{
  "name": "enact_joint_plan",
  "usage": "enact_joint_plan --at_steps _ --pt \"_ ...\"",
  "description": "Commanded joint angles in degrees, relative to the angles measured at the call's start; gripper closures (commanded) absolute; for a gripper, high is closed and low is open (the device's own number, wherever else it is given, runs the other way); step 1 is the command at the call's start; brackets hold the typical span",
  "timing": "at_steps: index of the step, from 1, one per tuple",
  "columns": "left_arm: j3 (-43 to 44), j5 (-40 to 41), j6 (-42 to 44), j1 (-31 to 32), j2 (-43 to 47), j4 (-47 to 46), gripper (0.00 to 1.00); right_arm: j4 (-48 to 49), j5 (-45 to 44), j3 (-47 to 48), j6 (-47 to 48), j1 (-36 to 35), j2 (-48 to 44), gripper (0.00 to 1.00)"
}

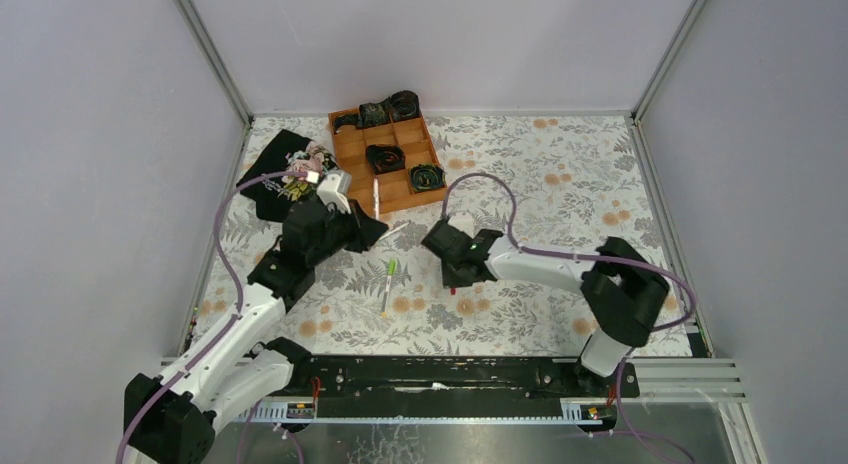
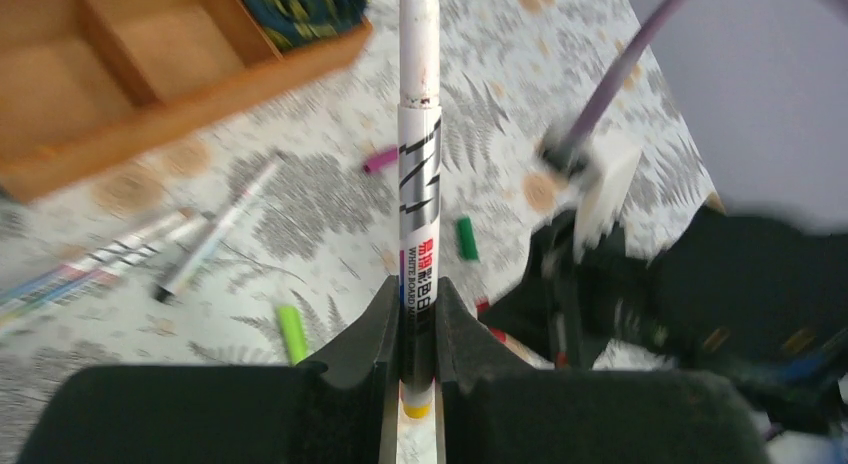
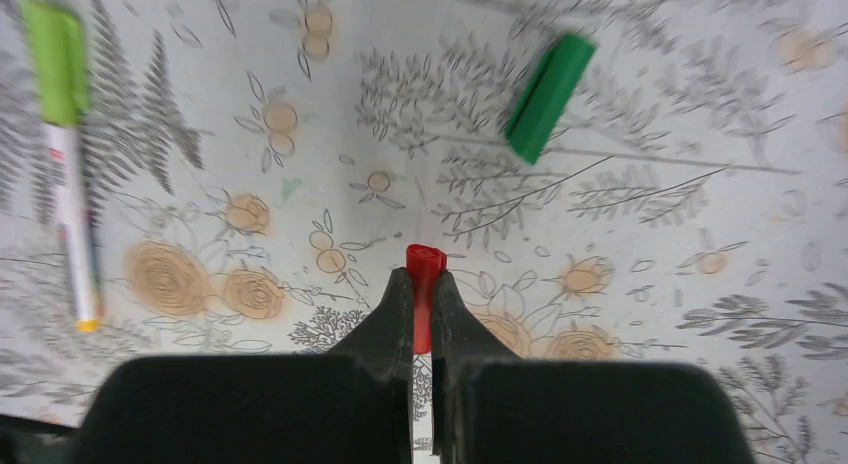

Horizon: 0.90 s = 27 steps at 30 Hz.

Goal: Insert the pens into the pen caps

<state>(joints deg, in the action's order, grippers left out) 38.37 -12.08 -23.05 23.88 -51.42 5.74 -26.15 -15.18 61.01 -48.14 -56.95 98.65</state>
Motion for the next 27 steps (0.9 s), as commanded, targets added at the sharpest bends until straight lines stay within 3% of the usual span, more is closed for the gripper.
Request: enact_joint_plan --at_steps 1,7,18,27 --pt "-5.05 -7.94 -5.33 3.47 2.2 -9.85 1.0 3.47 0.38 0.41 2.64 4.19 -9.59 1.0" --pt "-7.28 -17.17 -5.26 5.68 1.55 -12.8 1.0 8.05 -1.43 3.3 4.06 6.19 -18.62 1.0" --pt "-7.51 -19.35 -4.03 9.99 2.18 -14.77 1.0 24.25 -3.3 4.88 3.8 6.2 -26.83 1.0" --pt "-7.52 -19.43 -3.59 11.35 2.37 -14.84 1.0 28.11 -0.45 5.49 4.64 6.18 -28.12 1.0"
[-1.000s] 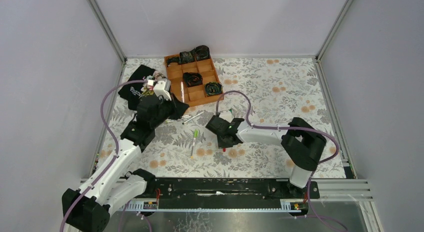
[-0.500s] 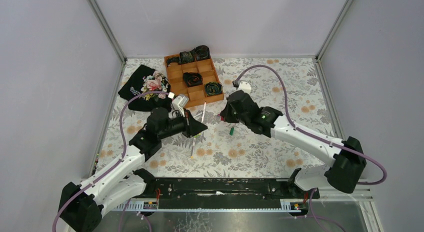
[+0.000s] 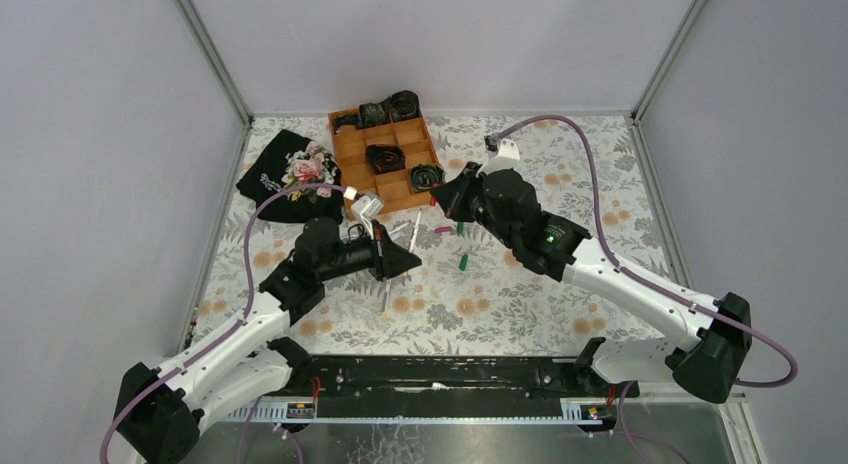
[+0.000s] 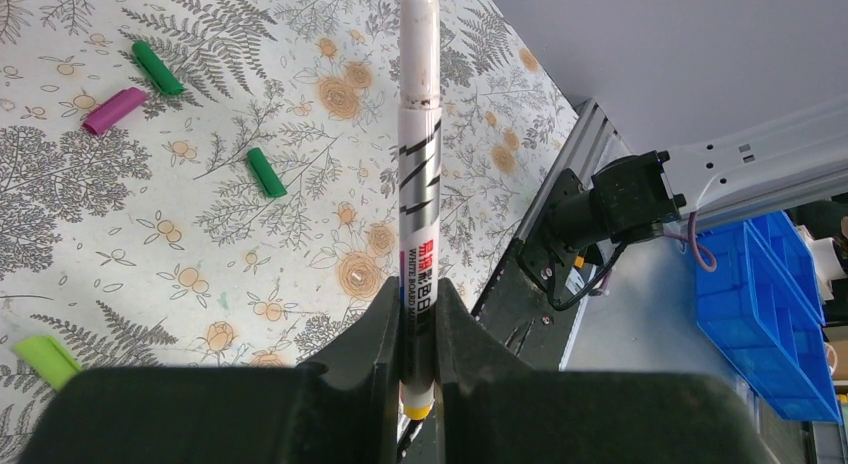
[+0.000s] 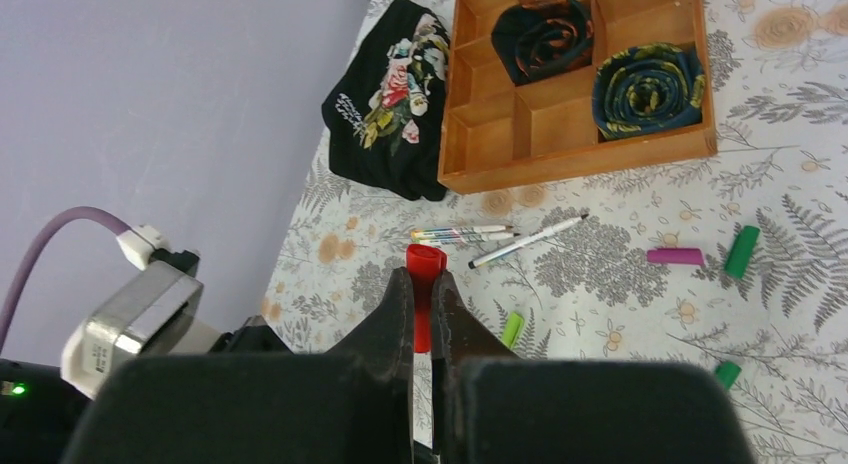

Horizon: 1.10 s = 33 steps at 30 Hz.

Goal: Insert the pens into the pen caps

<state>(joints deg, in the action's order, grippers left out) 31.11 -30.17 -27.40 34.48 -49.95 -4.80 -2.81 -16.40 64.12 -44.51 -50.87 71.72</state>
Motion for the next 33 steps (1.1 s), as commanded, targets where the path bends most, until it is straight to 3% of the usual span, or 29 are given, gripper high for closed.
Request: enact_joint_plan --at_steps 1,33 --pt "-0.26 -1.42 0.77 0.81 1.03 -4.32 1.0 5.06 1.23 2.54 1.06 0.12 -1.1 1.0" --pt "-0.44 0.02 1.12 1.73 2.25 -4.07 1.0 5.36 7.27 2.26 2.06 0.15 0.35 1.0"
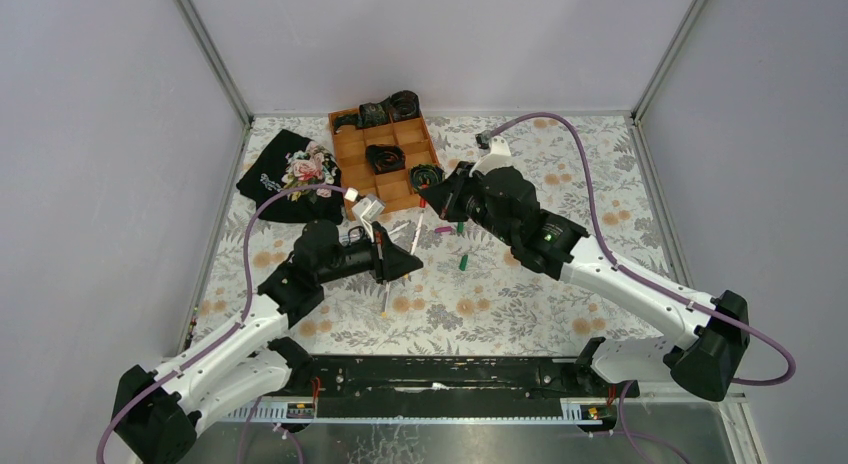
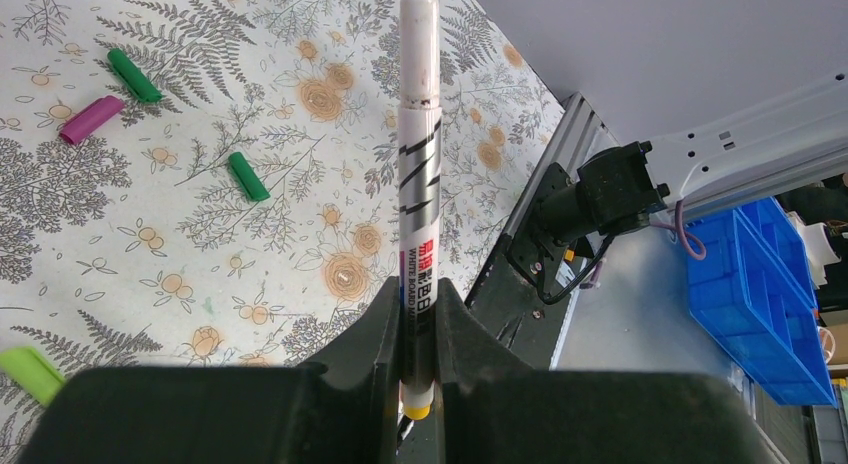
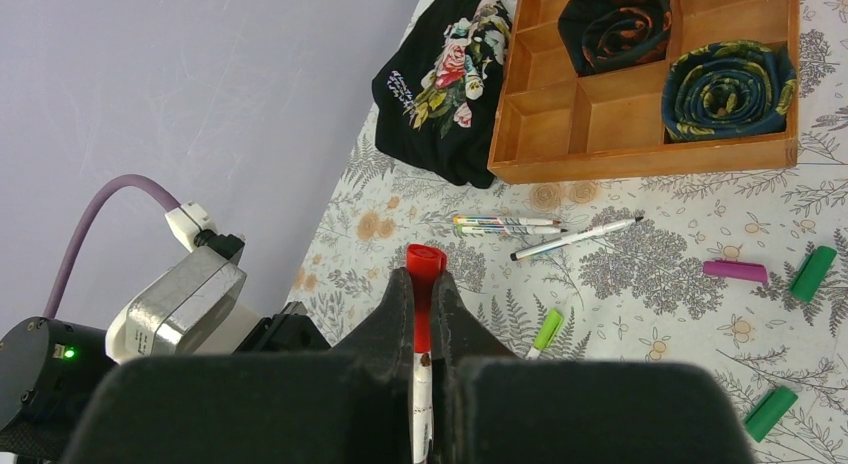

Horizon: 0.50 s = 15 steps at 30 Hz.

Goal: Insert the pens into the pen caps

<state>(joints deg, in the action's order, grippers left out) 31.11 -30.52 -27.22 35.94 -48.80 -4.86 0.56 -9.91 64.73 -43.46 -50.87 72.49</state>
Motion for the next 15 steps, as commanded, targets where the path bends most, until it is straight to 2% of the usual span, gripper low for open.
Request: enact_joint_plan --at_steps 1,15 --pt "-0.52 0.43 0.94 0.27 1.12 -3.97 1.0 1.99 0.86 1.55 0.98 0.11 -0.43 1.0" --pt "-0.59 1.44 0.94 0.27 1.96 -3.75 1.0 2.15 1.77 -0.05 0.73 0.1 -1.2 1.0"
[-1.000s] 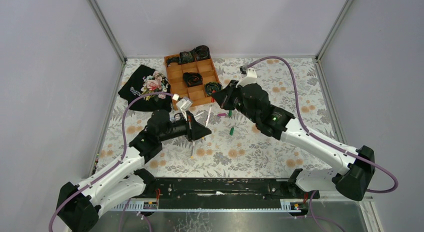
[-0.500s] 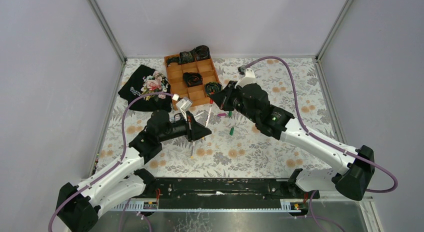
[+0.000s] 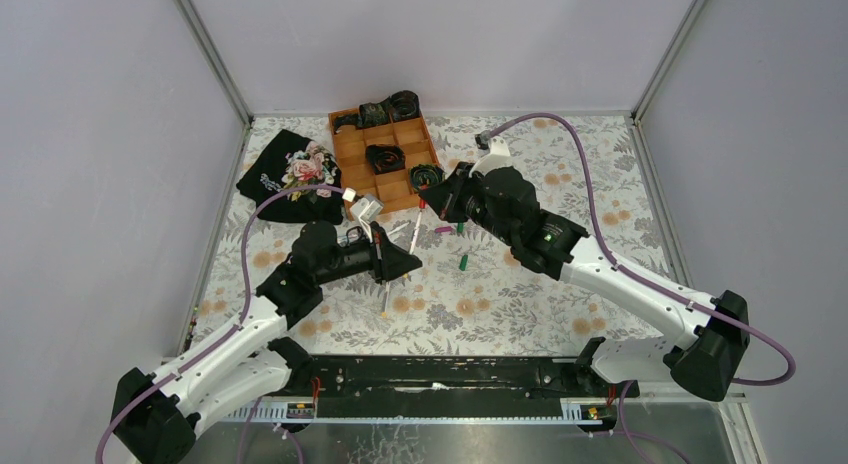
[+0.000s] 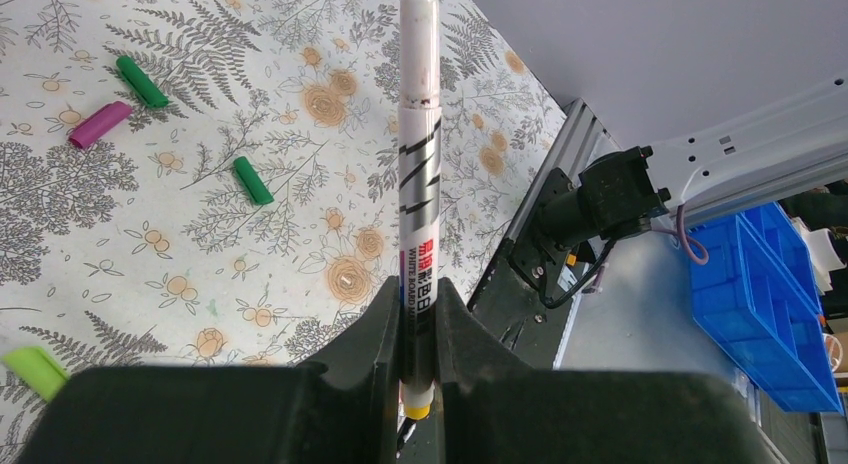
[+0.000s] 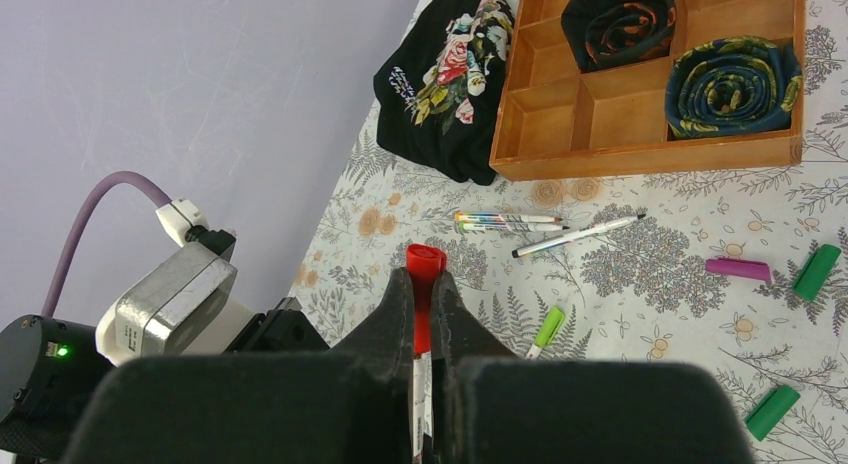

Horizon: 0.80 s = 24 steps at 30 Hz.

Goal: Insert the pens into the pen caps

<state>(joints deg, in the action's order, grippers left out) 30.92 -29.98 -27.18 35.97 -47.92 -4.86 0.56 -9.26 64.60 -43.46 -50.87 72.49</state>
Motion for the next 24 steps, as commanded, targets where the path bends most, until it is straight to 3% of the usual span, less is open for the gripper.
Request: enact_joint_plan --at_steps 1,16,24 --pt "-0.39 0.96 0.9 0.25 1.12 -3.66 1.0 2.1 1.21 -0.02 0.75 0.1 -1.29 1.0" --pt "-0.51 2.05 0.99 0.25 1.75 -3.51 1.0 5.64 7.08 -3.2 1.47 -0.14 -2.46 1.0" --pt "0.1 3.94 -0.68 0.26 2.19 -4.37 1.0 9.45 6.27 -9.53 1.3 -3.62 -4.47 1.0"
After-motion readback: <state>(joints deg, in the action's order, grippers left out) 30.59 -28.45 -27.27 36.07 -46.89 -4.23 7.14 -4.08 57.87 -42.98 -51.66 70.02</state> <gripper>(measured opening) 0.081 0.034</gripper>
